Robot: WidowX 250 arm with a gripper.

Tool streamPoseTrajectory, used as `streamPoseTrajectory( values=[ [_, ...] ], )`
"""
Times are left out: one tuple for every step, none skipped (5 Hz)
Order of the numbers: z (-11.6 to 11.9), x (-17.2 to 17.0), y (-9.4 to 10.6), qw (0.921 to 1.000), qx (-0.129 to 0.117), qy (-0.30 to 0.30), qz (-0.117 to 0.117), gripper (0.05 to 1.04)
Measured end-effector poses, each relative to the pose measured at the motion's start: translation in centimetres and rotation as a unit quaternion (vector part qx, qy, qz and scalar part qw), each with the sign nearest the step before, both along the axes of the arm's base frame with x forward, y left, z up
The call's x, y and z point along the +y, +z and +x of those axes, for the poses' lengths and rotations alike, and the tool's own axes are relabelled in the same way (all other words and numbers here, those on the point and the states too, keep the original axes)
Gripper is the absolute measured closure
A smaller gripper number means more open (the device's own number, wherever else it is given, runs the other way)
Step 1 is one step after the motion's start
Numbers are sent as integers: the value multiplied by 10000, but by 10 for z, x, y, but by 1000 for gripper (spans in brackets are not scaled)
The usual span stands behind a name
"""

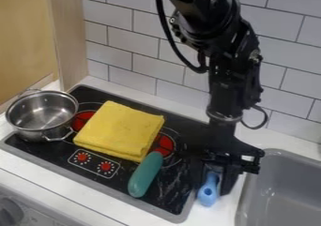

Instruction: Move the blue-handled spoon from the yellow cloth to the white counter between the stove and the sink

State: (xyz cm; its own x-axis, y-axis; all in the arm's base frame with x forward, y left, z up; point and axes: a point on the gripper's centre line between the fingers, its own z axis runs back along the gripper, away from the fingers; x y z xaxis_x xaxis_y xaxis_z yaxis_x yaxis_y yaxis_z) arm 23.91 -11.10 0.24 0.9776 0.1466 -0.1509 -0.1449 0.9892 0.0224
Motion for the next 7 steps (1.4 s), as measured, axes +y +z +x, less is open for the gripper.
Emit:
streamPoseTrajectory(
  values=[
    [-2,1,2,9999,75,-82,-102,126],
    [2,2,23,9998,-133,-83,-159,71],
    [9,15,43,9996,-235,-31,-126,79],
    [29,49,62,9997,-242,-3,84,85],
    [48,88,78,9991,-319,-57,279,85],
    [58,129,76,9995,-199,-74,247,85],
    [68,167,67,9995,-259,157,87,85]
  ],
)
